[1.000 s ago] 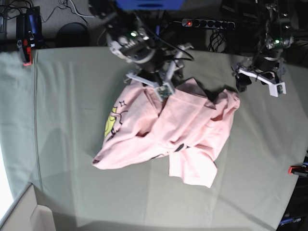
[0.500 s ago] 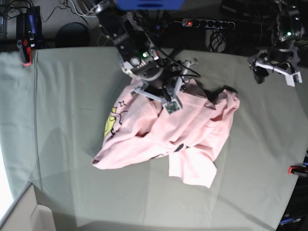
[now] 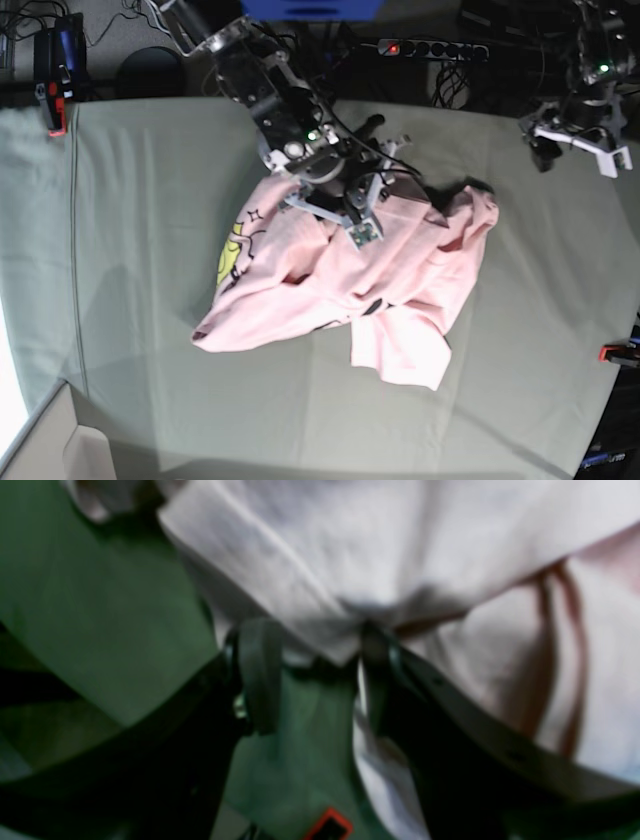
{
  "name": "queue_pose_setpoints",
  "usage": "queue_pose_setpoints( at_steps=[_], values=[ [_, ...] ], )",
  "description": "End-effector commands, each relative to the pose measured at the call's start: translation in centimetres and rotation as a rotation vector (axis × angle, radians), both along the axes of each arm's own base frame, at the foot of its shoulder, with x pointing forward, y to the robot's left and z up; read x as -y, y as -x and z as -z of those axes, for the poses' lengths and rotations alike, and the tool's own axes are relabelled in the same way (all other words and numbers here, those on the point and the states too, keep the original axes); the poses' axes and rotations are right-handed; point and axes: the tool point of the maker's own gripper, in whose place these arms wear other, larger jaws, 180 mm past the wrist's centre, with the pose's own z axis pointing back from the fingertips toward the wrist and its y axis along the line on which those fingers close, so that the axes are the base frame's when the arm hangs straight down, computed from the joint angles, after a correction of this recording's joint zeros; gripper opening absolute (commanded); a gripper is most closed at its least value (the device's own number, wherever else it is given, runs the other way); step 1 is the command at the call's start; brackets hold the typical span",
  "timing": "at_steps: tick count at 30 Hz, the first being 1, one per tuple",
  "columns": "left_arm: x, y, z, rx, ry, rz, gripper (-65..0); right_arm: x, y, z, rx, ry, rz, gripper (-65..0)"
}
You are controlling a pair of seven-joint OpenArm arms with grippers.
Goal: Layout the t-shirt on the table in an organized manner, then fold the t-shirt properly
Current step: 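Lower the right gripper onto the pink t-shirt and pinch the fabric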
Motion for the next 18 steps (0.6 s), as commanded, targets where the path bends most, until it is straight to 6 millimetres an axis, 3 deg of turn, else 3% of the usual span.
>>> queue_pose_setpoints(
  at_steps=[1,10,15,18],
  values=[
    [-0.7,-0.5,-1.0,0.032,-0.027,0.001,-13.2,-0.4,-1.1,-1.0,0.028,-0.03,0.019,-38.6],
    [-0.7,-0.5,-1.1,0.035,-0.027,0.001,-13.2,4.1,-2.3,0.8,-0.02,-0.012,0.17,-38.1],
    [-0.6,-0.7,-1.1,0.035,-0.025,0.003,-13.2,4.0,-2.0,0.9,-0.025,-0.014,0.171,-38.2],
    [-0.6,-0.8,-1.1,0.037,-0.025,0.003,-13.2,2.9,-2.1,0.5,-0.028,-0.039,0.169,-39.7]
  ],
)
